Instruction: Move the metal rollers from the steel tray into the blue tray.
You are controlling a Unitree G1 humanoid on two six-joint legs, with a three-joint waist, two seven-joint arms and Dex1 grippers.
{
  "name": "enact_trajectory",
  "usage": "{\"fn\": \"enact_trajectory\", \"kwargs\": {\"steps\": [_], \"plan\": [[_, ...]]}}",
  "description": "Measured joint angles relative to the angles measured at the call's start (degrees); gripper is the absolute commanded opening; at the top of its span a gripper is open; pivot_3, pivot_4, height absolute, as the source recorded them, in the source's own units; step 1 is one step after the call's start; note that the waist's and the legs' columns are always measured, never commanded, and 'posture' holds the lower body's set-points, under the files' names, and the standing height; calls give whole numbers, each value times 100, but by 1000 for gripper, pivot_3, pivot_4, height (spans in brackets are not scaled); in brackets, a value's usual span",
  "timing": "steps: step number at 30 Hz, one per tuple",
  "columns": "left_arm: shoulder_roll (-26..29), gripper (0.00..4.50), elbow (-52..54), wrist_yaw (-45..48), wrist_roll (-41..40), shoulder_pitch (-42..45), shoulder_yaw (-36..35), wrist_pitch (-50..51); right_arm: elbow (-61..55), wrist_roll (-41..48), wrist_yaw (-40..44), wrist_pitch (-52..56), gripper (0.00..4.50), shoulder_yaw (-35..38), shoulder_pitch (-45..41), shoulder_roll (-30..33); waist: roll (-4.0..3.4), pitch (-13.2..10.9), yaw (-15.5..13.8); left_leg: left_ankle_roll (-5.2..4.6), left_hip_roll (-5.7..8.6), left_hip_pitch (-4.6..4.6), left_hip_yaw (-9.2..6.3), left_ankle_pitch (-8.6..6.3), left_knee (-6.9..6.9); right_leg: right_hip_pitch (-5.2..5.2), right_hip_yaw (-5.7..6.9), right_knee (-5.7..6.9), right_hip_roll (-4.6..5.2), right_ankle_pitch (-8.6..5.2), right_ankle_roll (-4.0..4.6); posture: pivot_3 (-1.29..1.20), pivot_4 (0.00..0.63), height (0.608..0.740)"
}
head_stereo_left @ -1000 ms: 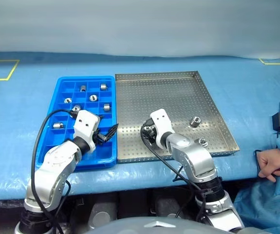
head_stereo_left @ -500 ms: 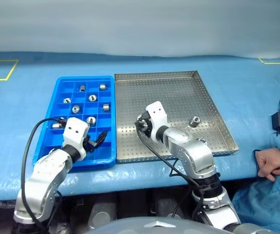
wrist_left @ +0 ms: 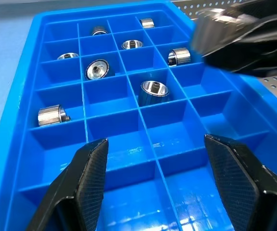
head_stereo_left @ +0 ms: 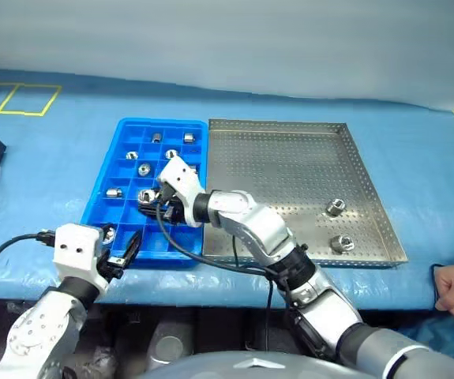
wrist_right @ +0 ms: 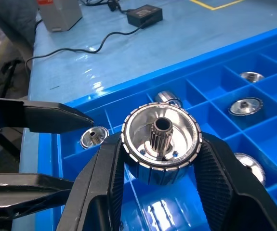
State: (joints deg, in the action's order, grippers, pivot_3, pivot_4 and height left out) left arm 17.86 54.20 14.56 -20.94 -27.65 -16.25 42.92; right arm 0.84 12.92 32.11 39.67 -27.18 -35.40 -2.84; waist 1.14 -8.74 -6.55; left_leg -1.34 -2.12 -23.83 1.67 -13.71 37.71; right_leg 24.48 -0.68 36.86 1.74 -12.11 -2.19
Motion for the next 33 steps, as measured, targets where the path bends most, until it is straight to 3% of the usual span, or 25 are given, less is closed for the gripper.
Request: {"fn": "enact_trajectory", "kwargs": {"steps": [4,13,19,26,33], "plan": [[-71,3457,71,-112,6,-139,-23,-3,550,-149,99,-343,1724,-86,-158,-66,-2,-1,-234,8,-1,0,-2,-3,0,8,7,-5,0,-2,1,498,150,740],[-112,3457,234,-329,35,-264,17,-10,1357,-281,372,-830,1724,-104,-299,-433,-2,-1,-433,33,0,-2,-6,-18,-8,9,20,-3,-27,-18,26,514,150,740],[-110,3457,234,-385,61,-241,98,-7,1757,-414,405,-1108,3679,-87,-393,-468,-2,-1,-556,40,-3,-3,-13,-21,-12,10,30,-2,-30,-24,32,504,150,740],[-49,3457,226,-397,51,-37,122,6,1376,-556,267,-1414,3679,68,-342,-379,-2,-1,-586,43,-2,-5,-17,-20,-11,9,34,-2,-30,-24,31,443,150,740],[90,3457,-206,-203,47,955,756,41,-466,-790,-238,-548,3679,532,315,630,-14,-4,-636,47,7,-7,-25,-19,10,11,53,-6,-24,-25,31,296,150,740]]}}
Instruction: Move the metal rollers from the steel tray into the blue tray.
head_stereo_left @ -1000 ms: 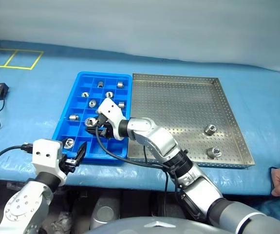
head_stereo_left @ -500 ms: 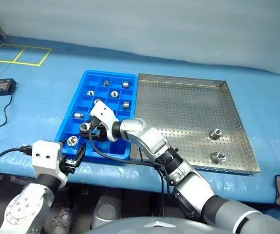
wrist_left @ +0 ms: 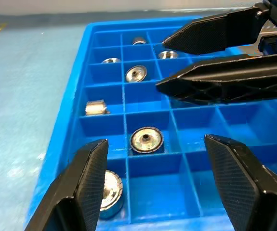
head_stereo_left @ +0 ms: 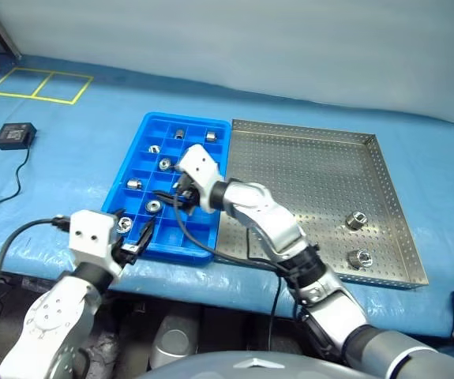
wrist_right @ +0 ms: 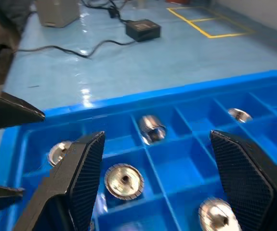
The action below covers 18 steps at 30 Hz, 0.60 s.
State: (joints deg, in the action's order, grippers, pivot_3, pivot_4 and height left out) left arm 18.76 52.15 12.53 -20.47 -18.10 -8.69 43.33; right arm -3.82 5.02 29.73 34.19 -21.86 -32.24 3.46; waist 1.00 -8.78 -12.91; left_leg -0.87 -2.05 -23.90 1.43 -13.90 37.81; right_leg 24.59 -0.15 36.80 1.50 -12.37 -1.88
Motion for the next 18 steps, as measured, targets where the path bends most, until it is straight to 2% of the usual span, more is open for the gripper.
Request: {"fn": "enact_trajectory", "kwargs": {"steps": [4,7,10,13,18], "plan": [[64,3457,-575,216,3,822,550,-15,-932,-235,-536,1064,3679,549,518,653,0,2,169,1,-2,-13,9,2,6,-12,-1,9,1,3,2,181,150,740],[50,3457,-1132,387,15,1442,868,-102,-1313,-463,-1074,1856,3679,979,821,827,-1,3,407,2,-3,-16,7,3,3,-11,-2,11,-4,17,27,104,150,740],[25,3457,-1604,543,32,1919,1178,-258,-1553,-738,-1734,2416,3679,1446,1123,723,-2,3,726,1,0,-20,6,3,2,-10,-9,10,-5,23,23,20,150,740],[-80,3457,-1996,688,67,2266,1474,-411,-1755,-1000,-2461,2739,3679,1996,1294,314,-3,4,1052,0,-1,-19,8,3,2,-8,-22,10,-8,40,-8,-14,150,740],[-111,3457,-2306,889,129,2406,1662,-565,-1757,-1230,-3336,2750,3679,2522,1356,-260,-4,4,1397,-1,-3,-3,7,2,-1,-8,-43,18,-15,43,-13,-44,150,740]]}}
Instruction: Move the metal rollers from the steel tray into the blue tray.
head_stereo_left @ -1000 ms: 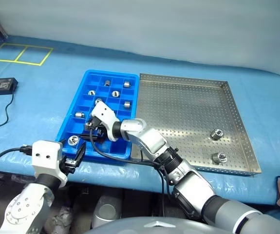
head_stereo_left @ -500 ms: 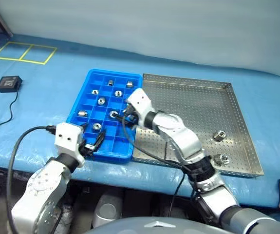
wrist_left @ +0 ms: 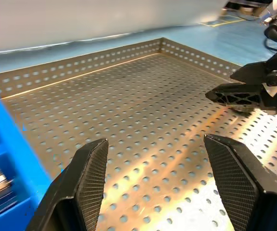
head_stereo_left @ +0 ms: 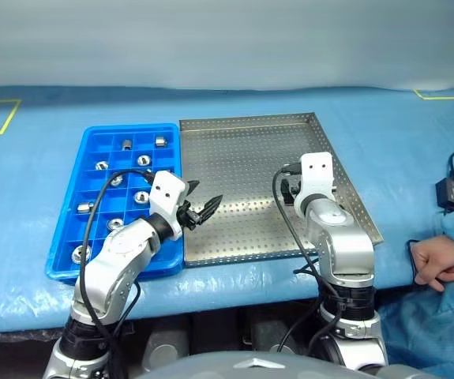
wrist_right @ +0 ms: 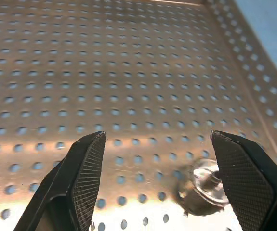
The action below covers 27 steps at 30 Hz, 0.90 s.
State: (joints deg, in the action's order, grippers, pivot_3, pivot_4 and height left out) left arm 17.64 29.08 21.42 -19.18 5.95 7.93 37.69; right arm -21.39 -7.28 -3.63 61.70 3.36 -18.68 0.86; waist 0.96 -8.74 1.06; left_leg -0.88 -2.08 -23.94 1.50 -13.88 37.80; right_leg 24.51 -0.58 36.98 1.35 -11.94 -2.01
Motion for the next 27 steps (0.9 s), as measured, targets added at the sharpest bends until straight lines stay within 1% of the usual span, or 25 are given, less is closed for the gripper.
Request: {"fn": "enact_trajectory", "kwargs": {"steps": [4,8,14,17,27], "plan": [[47,3457,-70,122,8,82,-1,-81,213,-68,-435,-206,3679,217,76,-338,0,0,100,-1,1,6,4,0,1,-2,-11,0,-2,6,-11,-43,150,740],[50,3457,-86,164,12,88,0,-86,578,-57,-684,-450,3679,390,98,-503,0,0,112,-5,3,6,15,1,6,-3,-22,-1,1,12,-21,-30,150,740],[89,3457,-86,163,34,-16,-7,-85,1261,15,-946,-1048,3679,719,20,-562,-1,0,103,-7,3,7,18,1,4,-2,-26,-1,1,13,-22,3,150,740],[113,3457,-84,147,54,-86,-15,-80,1528,76,-1035,-1291,3679,764,-42,-572,-1,0,98,-7,2,8,17,1,2,-2,-26,-1,0,13,-21,16,150,740],[181,3457,11,32,60,-288,-67,-66,1734,123,-1065,-1499,3679,799,-98,-588,-1,1,85,-18,1,16,31,9,7,-7,-36,-1,2,14,-23,42,150,740]]}}
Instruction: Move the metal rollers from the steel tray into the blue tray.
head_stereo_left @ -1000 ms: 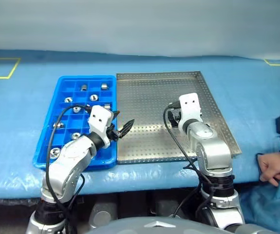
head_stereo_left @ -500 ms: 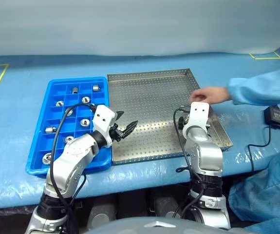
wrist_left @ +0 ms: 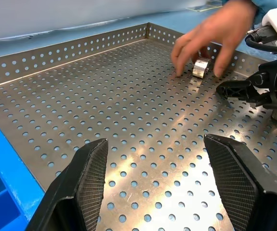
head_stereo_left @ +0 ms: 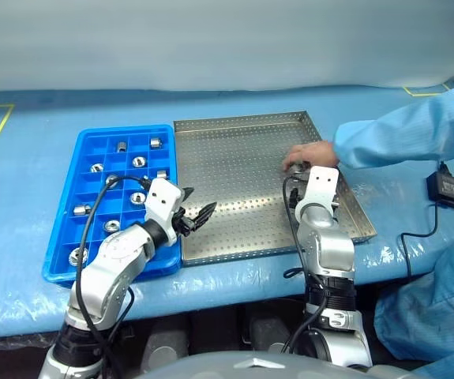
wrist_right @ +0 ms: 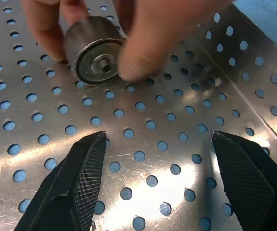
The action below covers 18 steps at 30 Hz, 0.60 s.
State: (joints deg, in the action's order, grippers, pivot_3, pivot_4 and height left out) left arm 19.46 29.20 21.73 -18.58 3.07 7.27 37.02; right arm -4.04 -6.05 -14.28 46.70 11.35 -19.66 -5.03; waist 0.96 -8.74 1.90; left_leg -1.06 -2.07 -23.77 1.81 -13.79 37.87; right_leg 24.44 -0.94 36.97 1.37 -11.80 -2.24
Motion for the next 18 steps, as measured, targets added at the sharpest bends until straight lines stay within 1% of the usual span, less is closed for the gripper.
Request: {"fn": "enact_trajectory", "kwargs": {"steps": [12,15,18], "plan": [[107,3457,16,-75,-1,-47,-83,3,-12,89,74,16,3679,-2,-18,7,0,0,8,-2,-1,3,10,1,-1,3,-10,1,-1,1,0,48,150,740],[191,3457,37,-114,3,-130,-278,3,-133,209,312,21,3679,-149,-17,13,-1,0,1,-2,-2,2,8,1,-6,5,-8,2,-2,2,-2,49,150,740],[273,3457,41,-131,3,-193,-432,9,-328,434,793,30,3679,-464,13,52,-1,-1,-29,-3,-2,0,7,1,-9,7,-7,1,-1,4,-2,52,150,740]]}}
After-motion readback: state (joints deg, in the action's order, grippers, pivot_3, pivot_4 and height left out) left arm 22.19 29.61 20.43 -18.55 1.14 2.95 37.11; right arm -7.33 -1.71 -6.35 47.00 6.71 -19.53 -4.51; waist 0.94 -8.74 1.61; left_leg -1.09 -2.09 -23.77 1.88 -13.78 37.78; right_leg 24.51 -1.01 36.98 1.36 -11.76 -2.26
